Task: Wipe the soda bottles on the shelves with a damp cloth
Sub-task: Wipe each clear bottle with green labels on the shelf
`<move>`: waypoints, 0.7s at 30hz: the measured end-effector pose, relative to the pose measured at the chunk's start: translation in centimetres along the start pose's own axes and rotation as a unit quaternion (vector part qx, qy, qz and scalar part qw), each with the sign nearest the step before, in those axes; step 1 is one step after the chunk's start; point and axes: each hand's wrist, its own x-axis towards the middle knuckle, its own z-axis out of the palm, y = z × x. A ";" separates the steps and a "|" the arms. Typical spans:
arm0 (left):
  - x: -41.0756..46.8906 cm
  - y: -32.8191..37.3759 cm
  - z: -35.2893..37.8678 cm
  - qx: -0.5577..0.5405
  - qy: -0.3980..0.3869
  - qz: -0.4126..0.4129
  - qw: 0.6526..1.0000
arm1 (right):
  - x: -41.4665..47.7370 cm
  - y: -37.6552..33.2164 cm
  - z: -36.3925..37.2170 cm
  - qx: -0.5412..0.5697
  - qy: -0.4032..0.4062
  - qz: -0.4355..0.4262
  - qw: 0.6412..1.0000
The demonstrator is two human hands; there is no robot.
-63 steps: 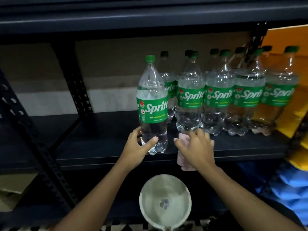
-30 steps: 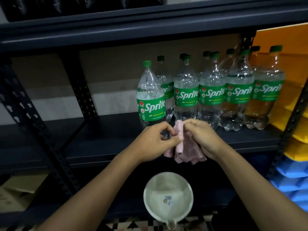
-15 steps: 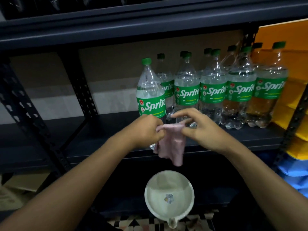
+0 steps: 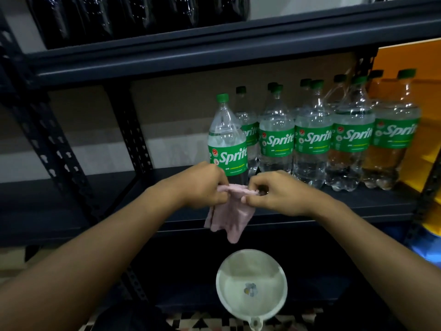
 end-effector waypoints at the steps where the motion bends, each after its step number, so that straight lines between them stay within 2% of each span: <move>1: -0.2 -0.1 0.1 -0.006 -0.002 0.003 1.000 | 0.1 0.0 -0.1 -0.001 0.010 0.005 1.000; 4: -0.4 -0.3 0.3 -0.021 -0.003 0.013 1.000 | 0.2 -0.4 -0.4 0.014 0.041 0.013 0.999; 6: -0.4 -0.4 0.1 -0.063 0.000 -0.009 0.998 | 0.1 -0.6 -0.5 0.045 0.052 0.018 0.997; 8: -0.6 -0.7 0.1 -0.147 0.015 -0.041 0.988 | 0.0 -0.7 -0.9 0.081 0.059 0.013 0.995; 11: -0.7 -0.4 0.4 -0.298 0.054 -0.042 0.952 | -0.3 -0.8 -1.9 0.150 0.051 -0.005 0.987; 13: -0.3 0.2 0.4 -0.338 0.066 -0.035 0.938 | -0.4 -0.8 -2.5 0.199 0.040 -0.009 0.979; 17: 0.7 1.5 -1.6 -0.358 0.036 -0.014 0.933 | -1.1 0.4 -3.5 0.358 0.038 0.044 0.932; 19: 1.1 1.9 -2.8 -0.408 0.010 -0.006 0.913 | -1.4 1.3 -3.5 0.446 -0.004 0.056 0.893; 21: 1.6 2.3 -3.6 -0.465 -0.005 -0.001 0.885 | -1.4 1.9 -2.9 0.459 -0.064 0.053 0.885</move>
